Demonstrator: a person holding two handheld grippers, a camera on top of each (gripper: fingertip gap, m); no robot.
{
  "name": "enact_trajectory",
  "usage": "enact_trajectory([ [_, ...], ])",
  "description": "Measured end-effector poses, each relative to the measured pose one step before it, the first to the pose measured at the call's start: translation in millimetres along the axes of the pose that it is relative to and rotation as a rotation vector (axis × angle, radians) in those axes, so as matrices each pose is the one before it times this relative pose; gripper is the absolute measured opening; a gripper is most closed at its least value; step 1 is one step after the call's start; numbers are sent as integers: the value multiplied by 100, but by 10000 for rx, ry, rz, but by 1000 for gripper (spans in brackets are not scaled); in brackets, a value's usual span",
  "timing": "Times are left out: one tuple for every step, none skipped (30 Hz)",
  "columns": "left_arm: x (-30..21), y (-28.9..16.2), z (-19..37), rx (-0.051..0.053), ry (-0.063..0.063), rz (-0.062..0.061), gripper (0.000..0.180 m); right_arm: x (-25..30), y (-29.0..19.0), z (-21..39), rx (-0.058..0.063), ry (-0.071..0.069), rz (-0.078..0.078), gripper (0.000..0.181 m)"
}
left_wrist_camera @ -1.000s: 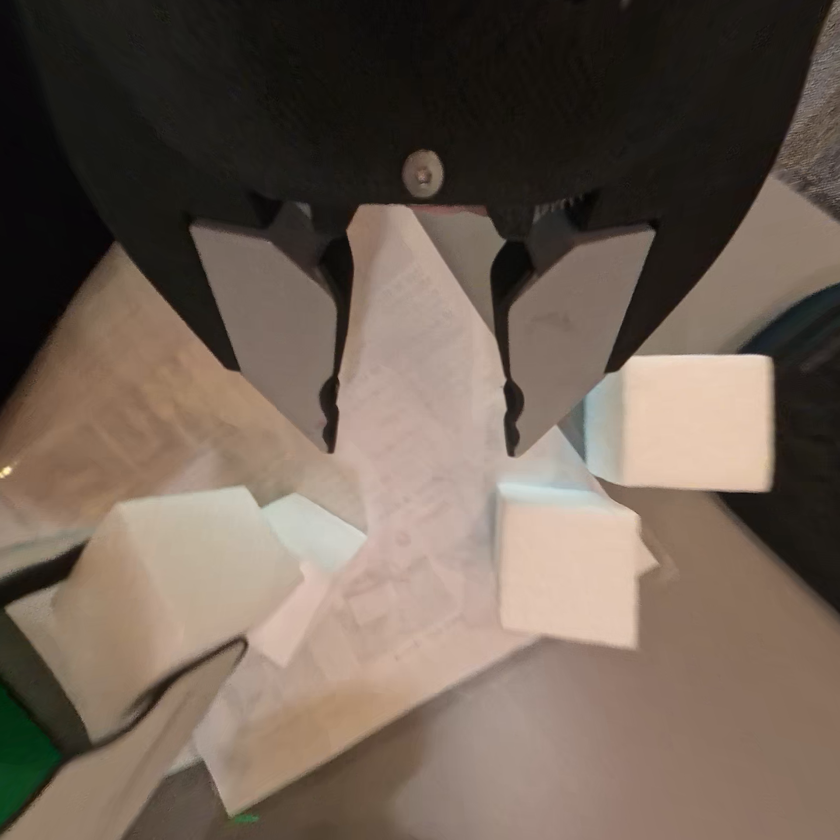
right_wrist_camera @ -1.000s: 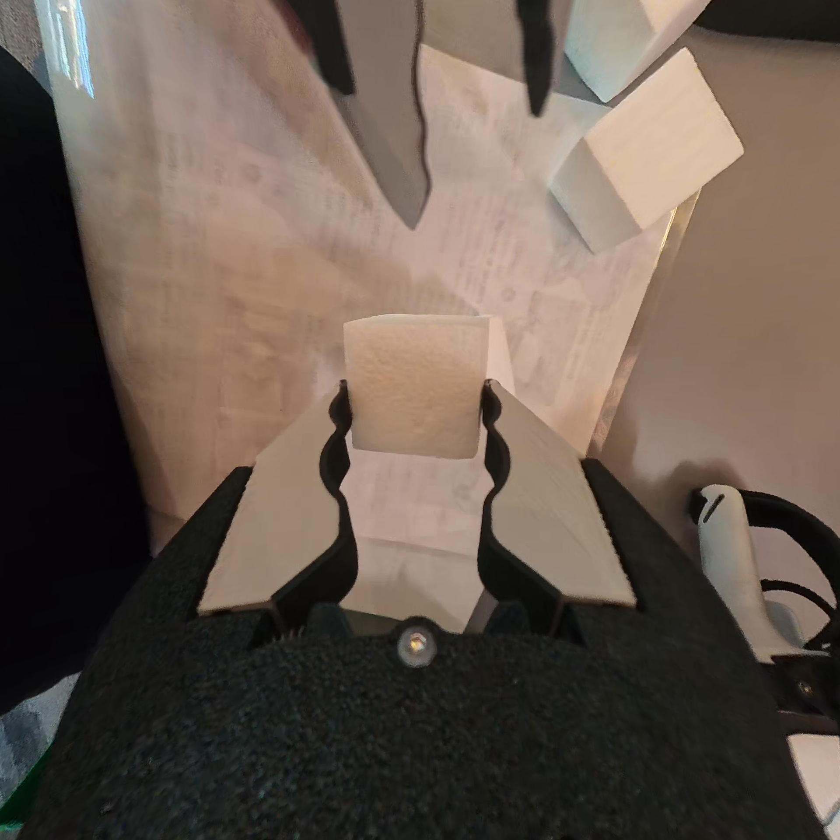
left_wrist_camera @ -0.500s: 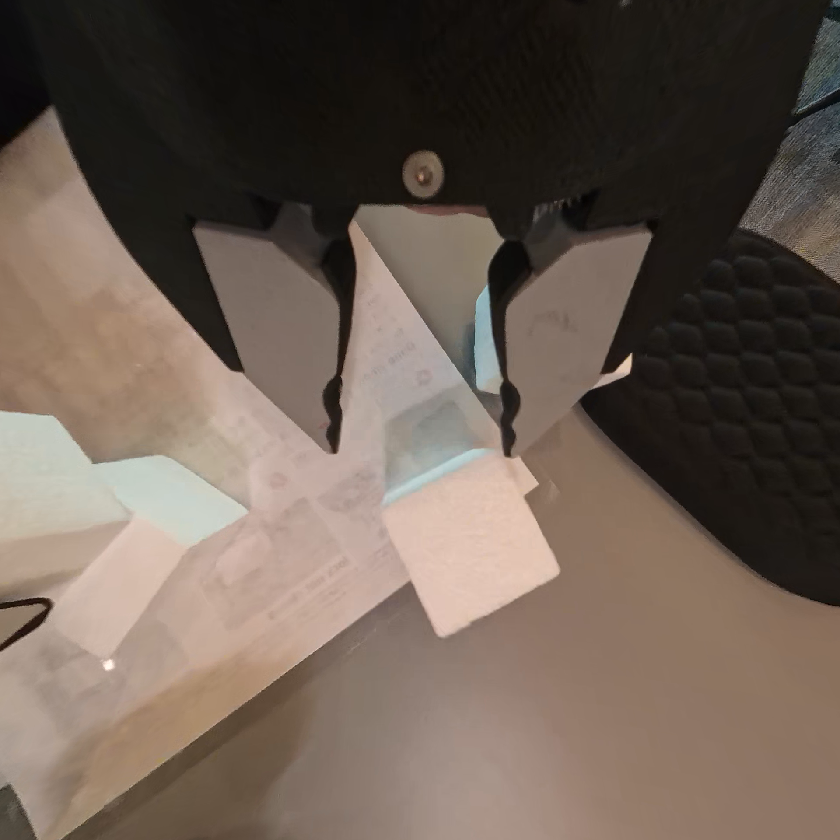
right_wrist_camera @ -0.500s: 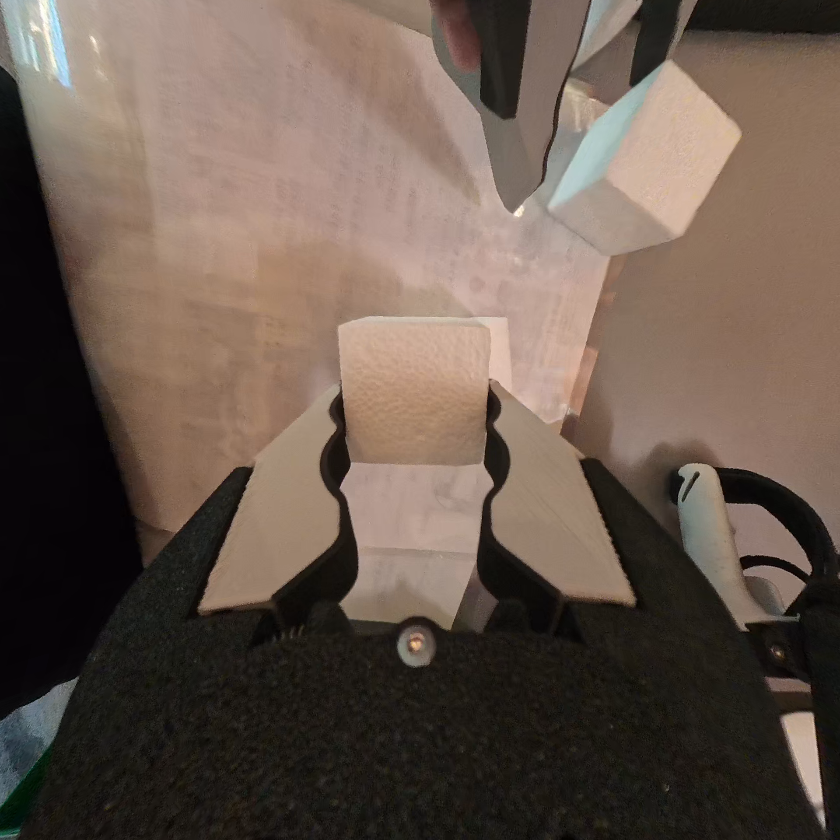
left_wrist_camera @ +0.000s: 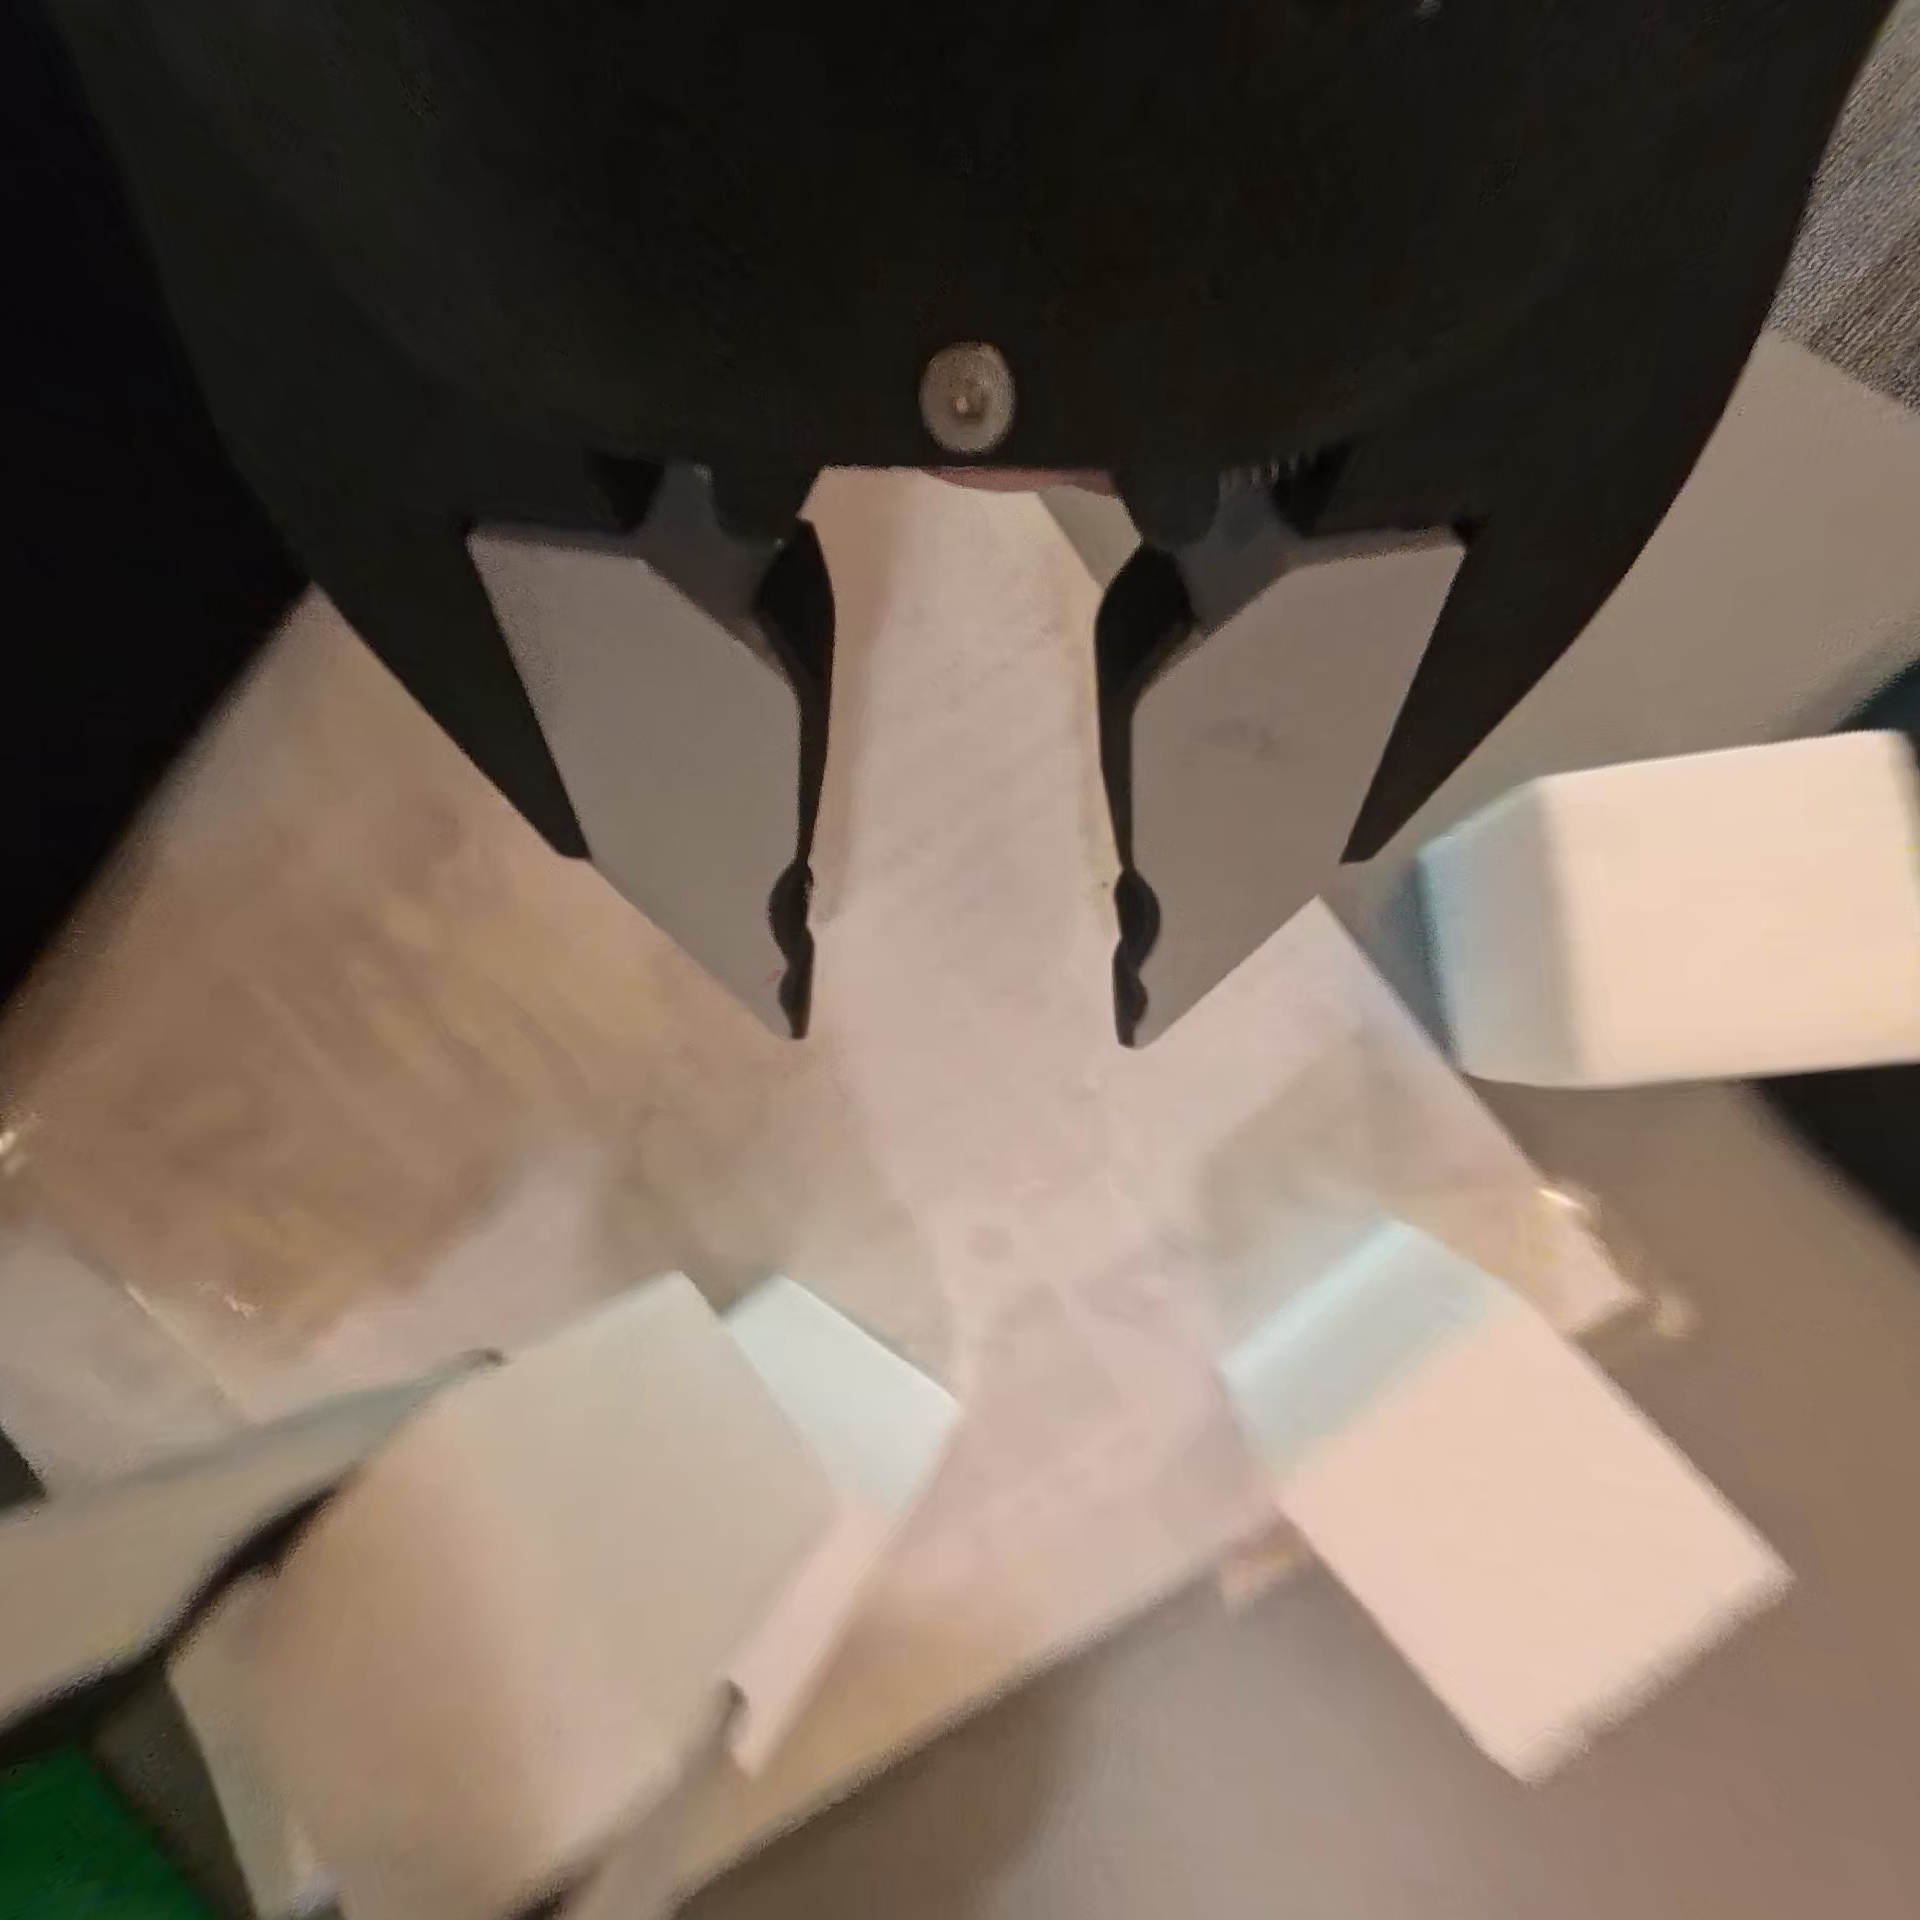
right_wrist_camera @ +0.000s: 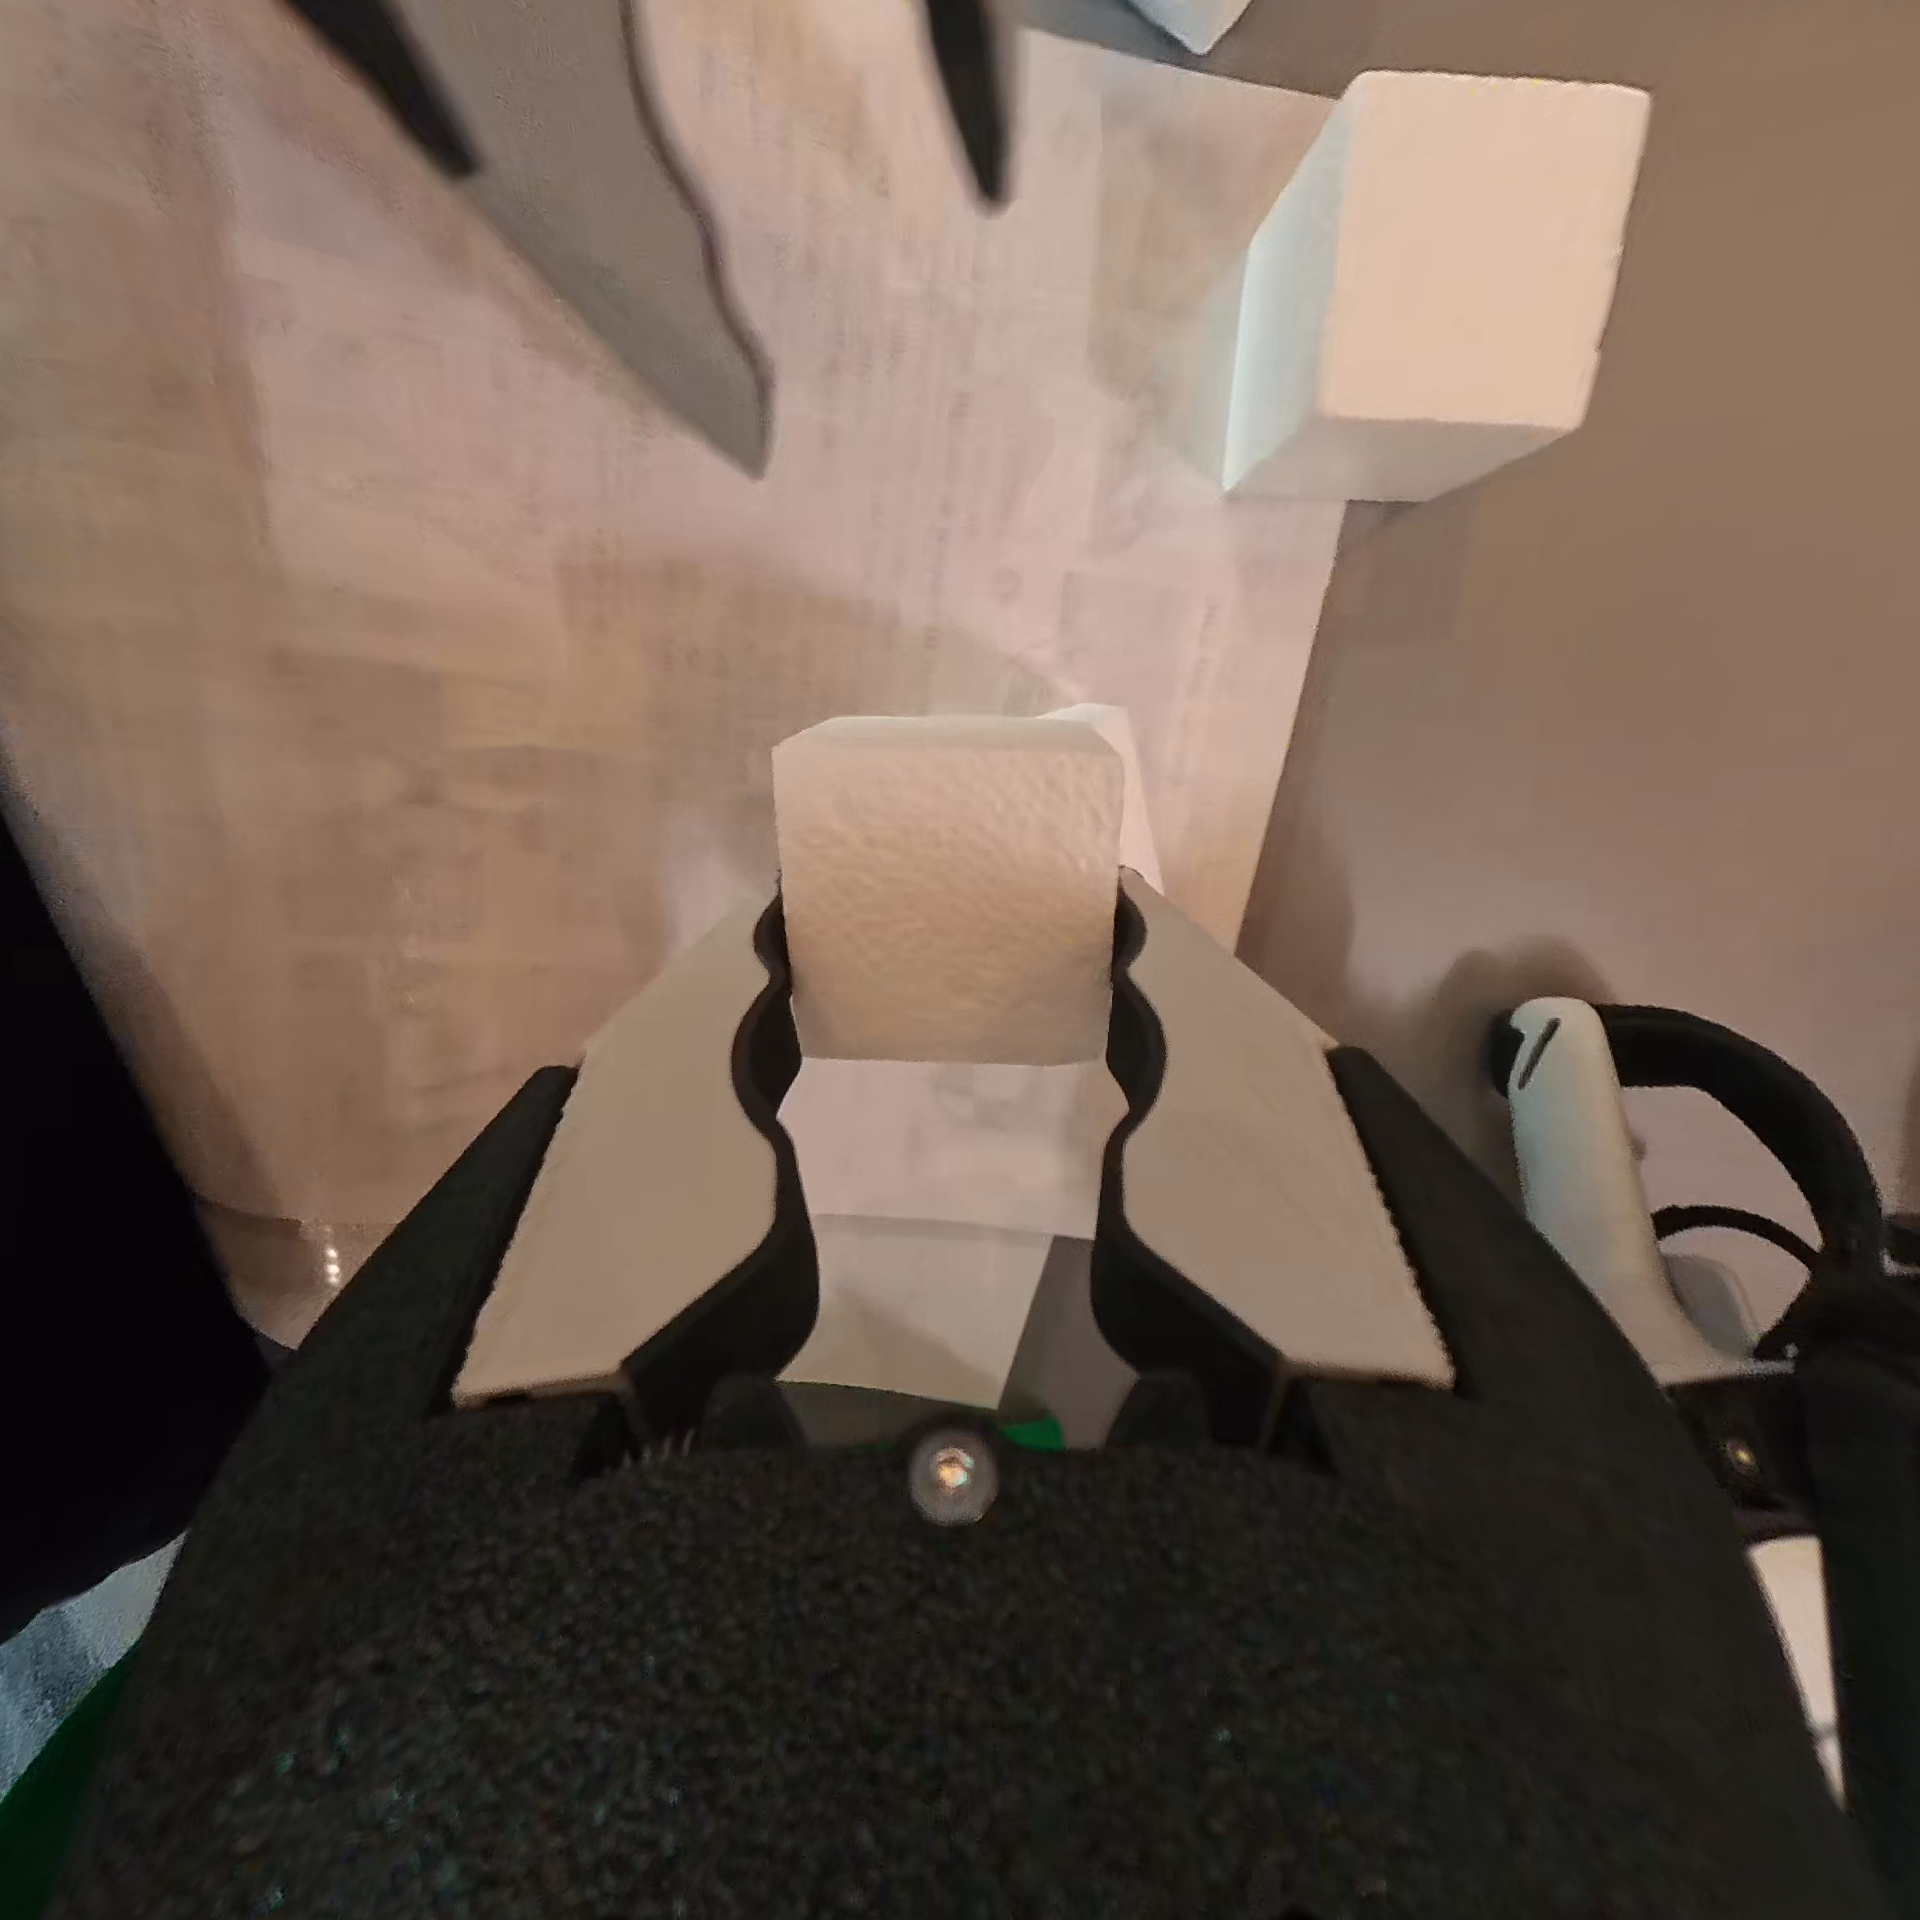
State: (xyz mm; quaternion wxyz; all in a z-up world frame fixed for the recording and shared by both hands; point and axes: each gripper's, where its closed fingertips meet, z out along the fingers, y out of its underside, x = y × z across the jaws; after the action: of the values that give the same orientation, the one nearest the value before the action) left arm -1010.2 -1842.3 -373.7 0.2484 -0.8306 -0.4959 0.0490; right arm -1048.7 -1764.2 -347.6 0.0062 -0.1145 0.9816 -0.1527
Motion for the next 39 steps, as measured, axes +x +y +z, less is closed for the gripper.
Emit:
enact_trajectory([
  [794, 885, 437, -327, 103, 160, 56, -84, -110, 135, 31, -12, -6, 58],
  [560, 769, 560, -272, 29, 188, 56, -39, -176, 24, 83, -2, 25, 58],
  [341, 697, 616, -243, -23, 151, 55, -23, -144, -48, 86, -25, 57, 58],
  [154, 497, 566, -143, -64, 50, 53, 21, -13, -92, 34, -24, 48, 58],
  [-137, -191, 193, 271, -252, 28, 46, 62, 96, -173, -12, 23, -9, 58],
  [195, -25, 149, 113, 7, 60, 40, 99, 92, -285, 4, 69, -56, 58],
  [-305, -46, 110, 112, -339, 29, 32, 75, 50, -398, 53, 53, -42, 58],
  [-224, -81, 116, 183, -311, 96, 23, 121, 60, -460, 66, 51, 22, 58],
  [-194, -77, 90, 229, -295, 134, 13, 266, 138, -459, 44, 107, 63, 58],
  [23, -64, 96, 205, -149, 104, 4, 370, 207, -432, 23, 131, 77, 58],
  [170, -32, 40, 154, -44, 33, 0, 390, 267, -389, 1, 114, 105, 58],
  [8, 13, -3, 63, -96, -50, 0, 392, 284, -317, -4, 92, 125, 58],
  [17, 20, -4, 34, -35, -95, 0, 364, 256, -251, 8, 80, 107, 58],
  [10, 9, -6, 10, 13, -132, 0, 310, 196, -188, 11, 63, 83, 58],
  [3, 5, 7, -2, 43, -136, 0, 189, 130, -128, 3, 12, 43, 58],
  [2, -5, 1, -9, 51, -81, 0, 29, 39, -77, -10, -33, -39, 58],
  [2, 8, -6, -4, 35, -29, 0, -77, -50, -45, -11, -46, -139, 58],
  [6, 6, 7, 11, 13, 0, 0, -150, -143, -7, -9, -61, -201, 58],
  [-8, -4, -1, 31, -2, 12, 0, -214, -233, 42, -7, -77, -230, 58],
  [6, -1, -4, 47, -6, 25, 0, -245, -279, 101, 2, -99, -241, 58],
  [1, 1, 4, 53, 1, 1, 0, -273, -293, 192, -8, -134, -220, 58],
  [6, 3, 0, 52, 15, -42, 0, -163, -237, 257, -35, -89, -190, 58],
  [-1, -5, -7, 44, 26, -56, 0, -83, -178, 343, -43, -68, -165, 58],
  [-2, 1, 4, 26, 23, -50, 0, -80, -120, 385, -51, -81, -145, 58],
  [2, 3, -3, 4, 5, -17, 0, -65, -57, 391, -64, -70, -141, 58],
  [-3, 0, 4, -12, -17, 19, 0, -42, 42, 398, -104, -45, -152, 58],
  [6, 0, -6, -16, -30, 46, 0, -57, 153, 401, -147, -50, -132, 58],
  [2, 0, 5, -15, -30, 31, 0, -46, 170, 394, -148, -45, -86, 58],
  [-2, 0, 2, -3, -24, 1, 0, -103, 111, 351, -100, -76, -47, 58],
  [2, 0, -2, 16, -17, -16, 0, -103, 59, 295, -63, -72, -14, 58],
  [-1, 11, -1, 29, -6, -32, 0, 30, 49, 249, -56, 7, 13, 58],
  [-2, -2, -6, 35, 3, -44, 0, 103, 42, 187, -31, 50, 17, 58],
  [3, 4, 2, 34, 4, -51, 0, 28, -18, 103, 11, 8, 30, 58],
  [6, 10, -12, 23, 5, -41, 0, 51, -11, 53, 18, 26, 67, 58],
  [21, 17, -12, 7, 4, -12, 0, 79, 4, -5, 11, 59, 85, 59],
  [19, 21, -1, 2, -1, 4, 0, 22, 26, -55, 10, 42, 58, 60],
  [13, 6, -4, 9, -5, 5, 0, -85, 35, -153, 15, 6, 19, 60],
  [-2, 2, -4, 15, 2, -4, 0, -103, -5, -271, 40, 15, 26, 60],
  [-1, 2, -5, 10, 14, -21, 0, -96, -108, -400, 98, 12, 73, 60],
])
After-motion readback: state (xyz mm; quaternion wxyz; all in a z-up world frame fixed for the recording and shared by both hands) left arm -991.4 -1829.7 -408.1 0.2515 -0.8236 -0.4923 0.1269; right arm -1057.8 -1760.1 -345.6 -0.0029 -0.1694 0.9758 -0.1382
